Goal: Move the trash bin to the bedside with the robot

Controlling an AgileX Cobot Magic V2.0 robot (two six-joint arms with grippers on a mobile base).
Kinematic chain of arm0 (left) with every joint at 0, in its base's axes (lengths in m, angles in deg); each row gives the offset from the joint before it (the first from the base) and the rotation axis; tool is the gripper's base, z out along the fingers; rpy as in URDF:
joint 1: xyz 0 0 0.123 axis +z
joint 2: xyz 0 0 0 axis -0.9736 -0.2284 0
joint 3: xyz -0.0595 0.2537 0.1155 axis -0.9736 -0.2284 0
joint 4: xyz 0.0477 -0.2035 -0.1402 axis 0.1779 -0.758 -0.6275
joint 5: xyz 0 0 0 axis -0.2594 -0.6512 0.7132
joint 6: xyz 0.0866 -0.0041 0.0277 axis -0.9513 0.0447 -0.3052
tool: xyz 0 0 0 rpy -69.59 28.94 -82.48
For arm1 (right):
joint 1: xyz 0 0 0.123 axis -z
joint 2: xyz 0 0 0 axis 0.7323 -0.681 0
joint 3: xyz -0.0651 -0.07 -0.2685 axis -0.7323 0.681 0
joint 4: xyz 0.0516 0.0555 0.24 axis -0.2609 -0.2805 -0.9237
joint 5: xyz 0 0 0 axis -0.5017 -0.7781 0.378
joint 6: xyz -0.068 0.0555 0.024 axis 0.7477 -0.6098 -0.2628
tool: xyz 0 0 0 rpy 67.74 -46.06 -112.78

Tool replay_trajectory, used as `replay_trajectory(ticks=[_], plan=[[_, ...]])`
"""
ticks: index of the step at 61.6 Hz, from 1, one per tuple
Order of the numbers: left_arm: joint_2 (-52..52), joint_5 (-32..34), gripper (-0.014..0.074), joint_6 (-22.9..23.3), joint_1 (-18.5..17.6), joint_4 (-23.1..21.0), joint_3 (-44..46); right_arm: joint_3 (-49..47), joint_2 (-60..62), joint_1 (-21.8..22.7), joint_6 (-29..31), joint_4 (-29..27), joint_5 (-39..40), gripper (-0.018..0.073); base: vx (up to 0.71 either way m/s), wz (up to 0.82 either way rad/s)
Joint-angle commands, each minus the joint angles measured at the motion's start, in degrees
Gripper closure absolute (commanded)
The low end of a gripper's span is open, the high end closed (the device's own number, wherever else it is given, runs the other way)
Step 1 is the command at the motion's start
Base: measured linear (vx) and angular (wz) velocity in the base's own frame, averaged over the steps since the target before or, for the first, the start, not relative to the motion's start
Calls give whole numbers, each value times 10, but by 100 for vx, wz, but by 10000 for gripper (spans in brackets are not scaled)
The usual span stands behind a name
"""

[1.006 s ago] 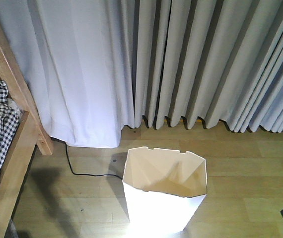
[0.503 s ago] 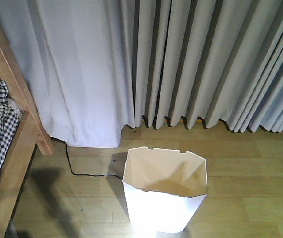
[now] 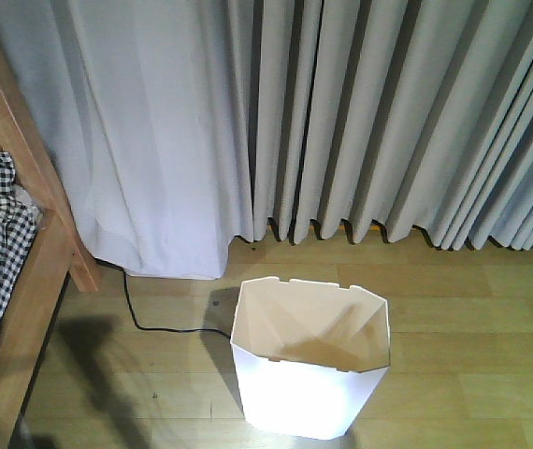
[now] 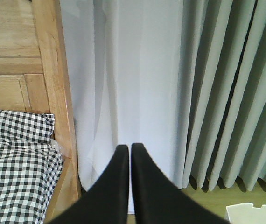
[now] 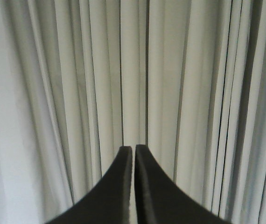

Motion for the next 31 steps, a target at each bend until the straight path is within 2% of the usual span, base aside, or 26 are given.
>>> replay_trajectory(ticks=[1, 31], plan=[[5, 40, 602, 5, -1, -2, -17, 11, 7, 3, -1, 6, 39, 570, 0, 0], [5, 40, 602, 5, -1, -2, -17, 11, 7, 3, -1, 6, 39, 570, 0, 0]])
